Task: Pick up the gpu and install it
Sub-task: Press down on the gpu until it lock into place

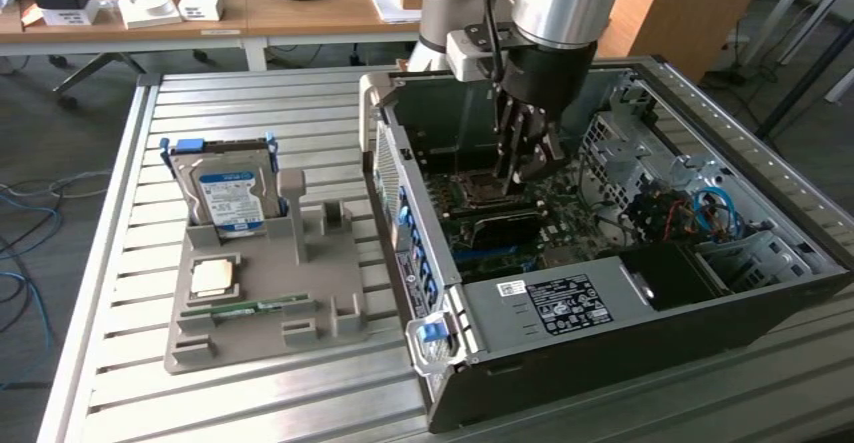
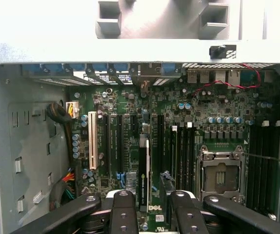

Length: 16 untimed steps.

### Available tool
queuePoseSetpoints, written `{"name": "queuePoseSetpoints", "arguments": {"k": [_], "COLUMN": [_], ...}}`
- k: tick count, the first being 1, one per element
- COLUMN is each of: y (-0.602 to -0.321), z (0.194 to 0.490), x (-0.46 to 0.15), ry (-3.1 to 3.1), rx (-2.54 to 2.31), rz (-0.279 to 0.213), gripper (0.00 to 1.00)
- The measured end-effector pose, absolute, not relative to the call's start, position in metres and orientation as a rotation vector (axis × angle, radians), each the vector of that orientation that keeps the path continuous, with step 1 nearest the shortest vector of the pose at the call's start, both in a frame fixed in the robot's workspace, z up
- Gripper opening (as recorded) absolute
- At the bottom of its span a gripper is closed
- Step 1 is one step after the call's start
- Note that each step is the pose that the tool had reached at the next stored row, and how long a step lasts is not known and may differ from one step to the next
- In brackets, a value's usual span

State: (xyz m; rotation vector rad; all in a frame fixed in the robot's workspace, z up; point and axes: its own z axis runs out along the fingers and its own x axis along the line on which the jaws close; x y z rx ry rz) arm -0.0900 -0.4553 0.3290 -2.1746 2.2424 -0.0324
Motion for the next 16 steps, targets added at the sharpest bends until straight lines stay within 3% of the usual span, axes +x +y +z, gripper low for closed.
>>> {"name": "queuePoseSetpoints", "arguments": {"k": [12,14,16], "y": [-0.4553,-0.4553,-0.4553], "z": [0.3290,0.3290,0.3290], "x": [-0.0900,-0.0900,-0.0900], "ry": [2.242,2.242,2.242], "rx": [-2.175,-2.175,-2.175], "rz": [-0.032,-0.032,-0.032], "gripper": [0.32,0.19,0.19]}}
